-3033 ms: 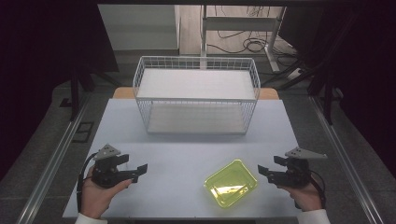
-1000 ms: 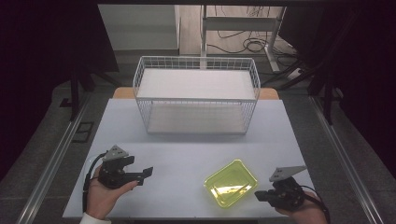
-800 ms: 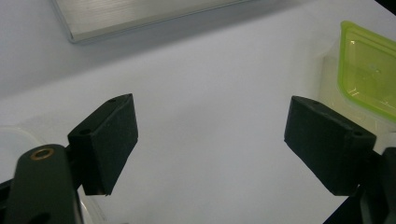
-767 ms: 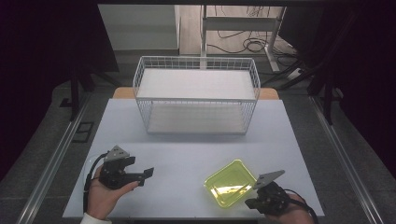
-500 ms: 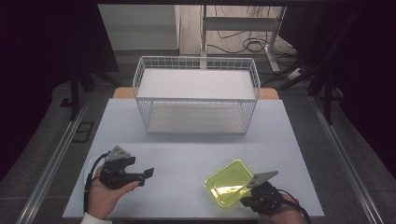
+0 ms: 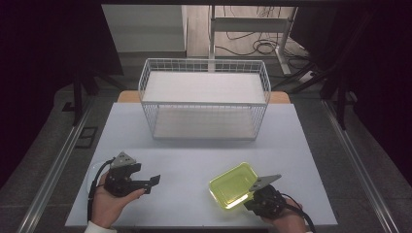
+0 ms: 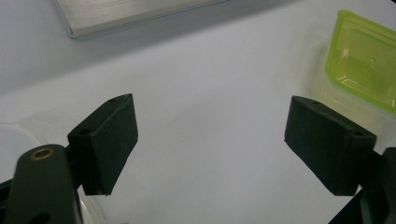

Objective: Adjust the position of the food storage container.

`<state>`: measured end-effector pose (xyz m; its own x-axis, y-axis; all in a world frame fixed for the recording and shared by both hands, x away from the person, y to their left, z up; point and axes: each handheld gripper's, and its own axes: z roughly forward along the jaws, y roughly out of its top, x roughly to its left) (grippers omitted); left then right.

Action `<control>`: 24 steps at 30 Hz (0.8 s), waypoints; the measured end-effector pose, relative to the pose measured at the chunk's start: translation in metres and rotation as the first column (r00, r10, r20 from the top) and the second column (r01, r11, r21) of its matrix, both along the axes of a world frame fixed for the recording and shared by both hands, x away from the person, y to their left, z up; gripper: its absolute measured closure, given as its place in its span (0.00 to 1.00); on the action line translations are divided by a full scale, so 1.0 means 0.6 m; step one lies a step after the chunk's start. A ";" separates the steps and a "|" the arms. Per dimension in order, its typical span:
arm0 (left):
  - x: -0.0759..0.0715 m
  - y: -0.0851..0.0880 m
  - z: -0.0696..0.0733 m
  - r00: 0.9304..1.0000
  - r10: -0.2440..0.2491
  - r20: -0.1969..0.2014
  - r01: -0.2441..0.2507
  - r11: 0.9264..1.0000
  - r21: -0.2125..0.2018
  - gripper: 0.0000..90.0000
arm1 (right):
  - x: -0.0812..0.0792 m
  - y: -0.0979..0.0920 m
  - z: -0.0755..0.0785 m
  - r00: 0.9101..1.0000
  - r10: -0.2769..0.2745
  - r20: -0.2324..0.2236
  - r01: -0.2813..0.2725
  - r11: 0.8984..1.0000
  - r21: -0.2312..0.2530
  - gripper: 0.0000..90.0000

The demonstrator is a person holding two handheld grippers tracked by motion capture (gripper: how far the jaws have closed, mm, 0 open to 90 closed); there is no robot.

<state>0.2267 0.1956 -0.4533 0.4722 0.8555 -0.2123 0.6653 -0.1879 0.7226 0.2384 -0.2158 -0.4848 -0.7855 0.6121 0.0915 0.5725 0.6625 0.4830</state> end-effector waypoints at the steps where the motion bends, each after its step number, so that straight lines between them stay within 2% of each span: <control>1: 0.000 0.001 0.000 1.000 0.000 0.001 0.000 1.000 0.004 0.19 | 0.002 0.002 0.000 1.000 -0.006 0.001 0.006 1.000 0.002 0.99; 4: 0.001 0.001 -0.001 1.000 0.000 0.000 0.000 1.000 0.007 0.19 | 0.008 0.009 0.001 1.000 -0.025 0.015 0.025 1.000 0.008 0.99; 11: 0.000 -0.001 -0.005 1.000 0.001 -0.008 -0.001 1.000 0.017 0.19 | 0.034 0.028 -0.003 0.998 -0.055 0.018 0.055 0.998 0.009 0.99; 15: 0.002 0.000 -0.007 1.000 0.023 -0.016 -0.022 0.999 0.028 0.18 | 0.044 0.035 -0.004 0.997 -0.080 0.017 0.080 0.997 0.011 0.99; 24: 0.003 0.003 -0.008 0.999 0.033 -0.034 -0.032 0.999 0.025 0.17 | 0.063 0.059 -0.010 0.997 -0.081 0.015 0.080 0.997 0.012 0.99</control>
